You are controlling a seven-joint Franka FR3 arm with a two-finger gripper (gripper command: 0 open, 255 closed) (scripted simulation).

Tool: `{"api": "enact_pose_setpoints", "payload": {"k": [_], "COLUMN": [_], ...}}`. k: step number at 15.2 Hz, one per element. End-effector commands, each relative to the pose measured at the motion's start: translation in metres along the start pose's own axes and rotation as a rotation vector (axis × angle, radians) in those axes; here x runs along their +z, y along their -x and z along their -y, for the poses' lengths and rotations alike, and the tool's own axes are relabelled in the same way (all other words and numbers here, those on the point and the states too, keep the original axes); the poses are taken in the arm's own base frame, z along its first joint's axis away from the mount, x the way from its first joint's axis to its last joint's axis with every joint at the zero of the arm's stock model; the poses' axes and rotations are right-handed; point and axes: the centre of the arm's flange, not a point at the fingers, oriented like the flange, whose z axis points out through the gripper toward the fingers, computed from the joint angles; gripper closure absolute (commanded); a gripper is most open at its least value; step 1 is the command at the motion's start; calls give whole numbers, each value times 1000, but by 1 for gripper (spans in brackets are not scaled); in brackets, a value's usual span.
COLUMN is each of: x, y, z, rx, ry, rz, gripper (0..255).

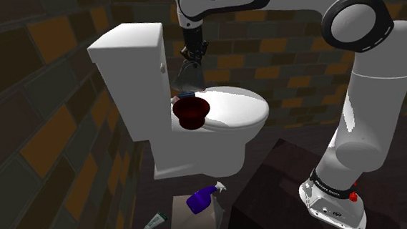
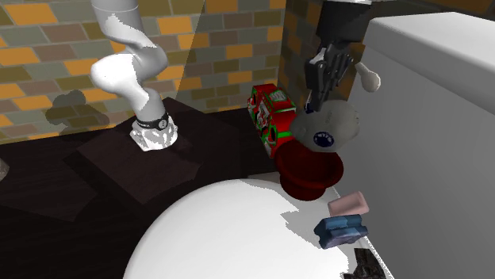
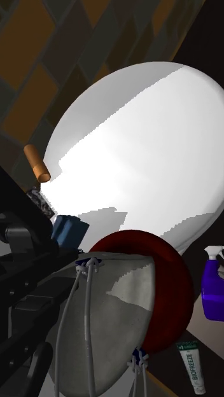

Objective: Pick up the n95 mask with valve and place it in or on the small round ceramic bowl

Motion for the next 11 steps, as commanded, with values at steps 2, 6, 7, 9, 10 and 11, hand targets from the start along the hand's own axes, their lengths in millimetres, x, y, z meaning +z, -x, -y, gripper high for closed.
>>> {"api": "enact_pose_setpoints", "payload": {"k": [2, 6, 7, 9, 10, 11], "x": [15, 35, 40, 51, 56, 61], "y": [1, 3, 3, 4, 5, 5], "z": [2, 7, 8, 10, 11, 12], "rx": [0, 0, 0, 0, 0, 0], "ry": [0, 0, 0, 0, 0, 0], "rz": [-1, -1, -1, -1, -1, -1], "gripper": [255, 255, 255, 255, 255, 255]}}
